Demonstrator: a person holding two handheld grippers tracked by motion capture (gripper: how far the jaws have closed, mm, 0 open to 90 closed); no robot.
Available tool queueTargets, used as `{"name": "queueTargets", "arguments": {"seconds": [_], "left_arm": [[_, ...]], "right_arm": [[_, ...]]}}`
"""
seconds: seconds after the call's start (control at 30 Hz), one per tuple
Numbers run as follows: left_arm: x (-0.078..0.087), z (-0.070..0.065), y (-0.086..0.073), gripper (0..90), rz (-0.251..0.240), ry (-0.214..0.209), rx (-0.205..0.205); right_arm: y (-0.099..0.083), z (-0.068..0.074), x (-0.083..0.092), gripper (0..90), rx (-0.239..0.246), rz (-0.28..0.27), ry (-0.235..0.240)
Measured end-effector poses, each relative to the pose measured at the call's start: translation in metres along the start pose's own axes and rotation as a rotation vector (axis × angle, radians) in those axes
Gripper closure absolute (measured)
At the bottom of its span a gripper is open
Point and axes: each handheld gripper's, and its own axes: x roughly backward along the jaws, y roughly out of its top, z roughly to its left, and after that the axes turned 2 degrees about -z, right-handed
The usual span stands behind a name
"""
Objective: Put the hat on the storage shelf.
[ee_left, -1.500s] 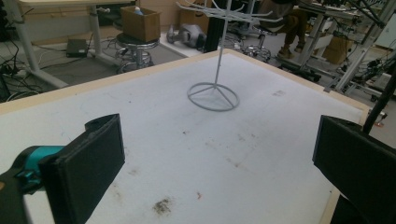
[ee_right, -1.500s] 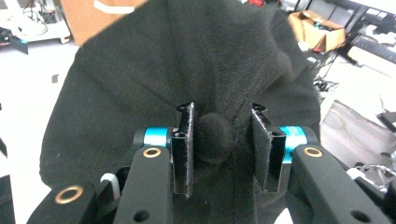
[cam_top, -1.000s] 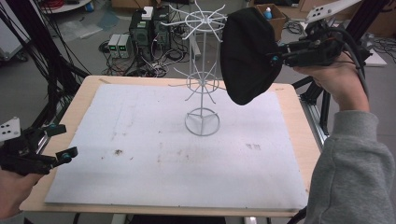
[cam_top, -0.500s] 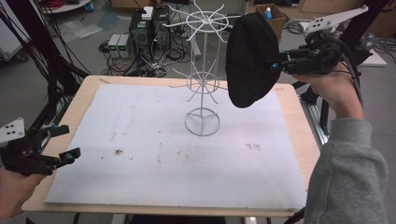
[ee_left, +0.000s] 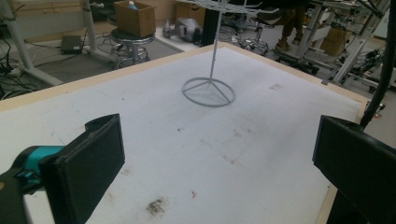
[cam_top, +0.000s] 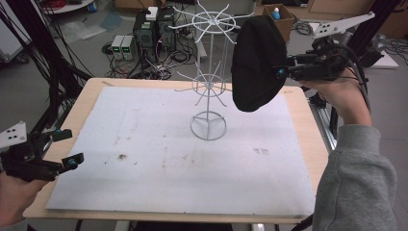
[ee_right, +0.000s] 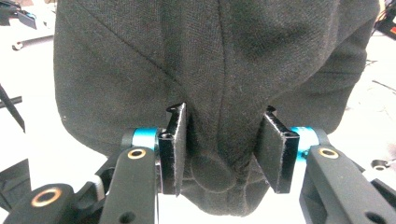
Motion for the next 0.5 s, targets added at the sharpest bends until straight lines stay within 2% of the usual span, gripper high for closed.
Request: {"name": "queueTargets", "arguments": {"seconds": [0.17, 0.5], "left_arm": [[0.0003, -0.0001, 0.0, 2.5, -0.004, 0.003, 0.001], [0.0001, -0.0007, 0.0003, 2.5, -0.005, 0.003, 0.0]], "right_arm": [[-0.0018, -0.0001, -0.0009, 56.6, -0.015, -0.004, 0.007], [-0.009, -0.0027, 0.0, 48.9, -0.051, -0.032, 0.018]]}}
